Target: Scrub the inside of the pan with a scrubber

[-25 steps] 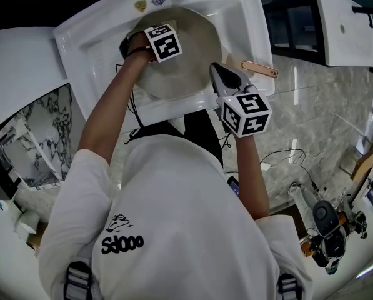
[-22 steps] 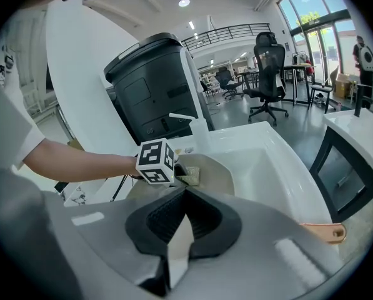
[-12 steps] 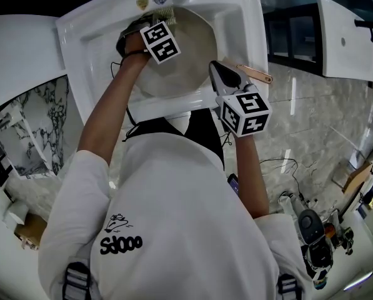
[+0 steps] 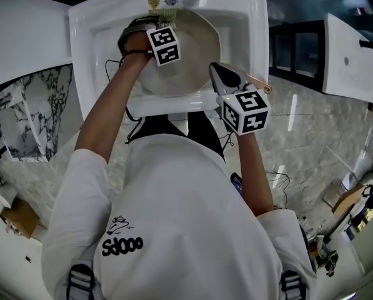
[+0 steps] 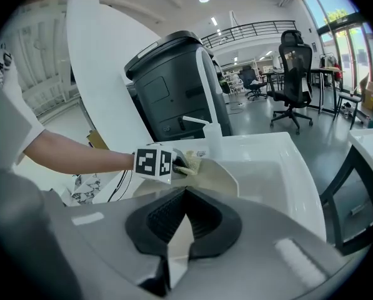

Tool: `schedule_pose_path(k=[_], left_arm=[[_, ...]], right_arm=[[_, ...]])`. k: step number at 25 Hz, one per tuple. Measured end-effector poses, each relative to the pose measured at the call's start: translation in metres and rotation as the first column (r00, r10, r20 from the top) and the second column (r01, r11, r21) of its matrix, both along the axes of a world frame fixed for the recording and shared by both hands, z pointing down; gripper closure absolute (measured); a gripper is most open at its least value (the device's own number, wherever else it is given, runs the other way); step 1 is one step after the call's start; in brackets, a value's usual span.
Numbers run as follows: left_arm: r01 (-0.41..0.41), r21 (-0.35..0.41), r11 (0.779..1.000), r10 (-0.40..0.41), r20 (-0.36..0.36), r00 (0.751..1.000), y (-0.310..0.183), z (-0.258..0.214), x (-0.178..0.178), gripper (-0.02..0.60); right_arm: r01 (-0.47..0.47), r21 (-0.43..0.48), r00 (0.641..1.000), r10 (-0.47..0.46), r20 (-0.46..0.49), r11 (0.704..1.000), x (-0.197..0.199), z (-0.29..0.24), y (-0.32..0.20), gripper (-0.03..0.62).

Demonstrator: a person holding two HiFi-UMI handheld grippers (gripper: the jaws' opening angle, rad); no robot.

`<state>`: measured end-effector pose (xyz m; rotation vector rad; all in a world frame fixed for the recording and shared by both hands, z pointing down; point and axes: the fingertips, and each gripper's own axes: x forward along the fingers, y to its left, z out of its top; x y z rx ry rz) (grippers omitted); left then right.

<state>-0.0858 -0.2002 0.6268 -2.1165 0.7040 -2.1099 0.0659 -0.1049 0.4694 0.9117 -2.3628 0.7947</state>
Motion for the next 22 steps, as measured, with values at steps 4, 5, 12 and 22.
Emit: schedule_pose_path(k=[4, 5, 12, 22], left_arm=[[-0.053, -0.065, 0.997, 0.059, 0.097, 0.994, 0.013, 0.024, -0.005, 0.514], [-0.048, -0.090, 0.995, 0.057, 0.105, 0.993, 0.017, 0.028, -0.005, 0.514], [0.112, -0.295, 0.949, -0.095, 0.073, 0.993, 0.054, 0.041, -0.010, 0.514], [0.118, -0.635, 0.763, -0.024, 0.156, 0.988, 0.143, 0.031, -0.013, 0.514]], right_arm=[[0.041, 0.008, 0.999, -0.041, 0.002, 0.999, -0.001, -0.002, -0.004, 0.585], [0.049, 0.009, 0.999, -0.049, 0.001, 0.999, 0.000, -0.002, -0.005, 0.585], [0.093, 0.002, 0.996, -0.093, -0.001, 0.996, 0.012, 0.009, -0.003, 0.585], [0.174, 0.012, 0.984, -0.174, 0.029, 0.985, 0.012, 0.018, 0.001, 0.585]])
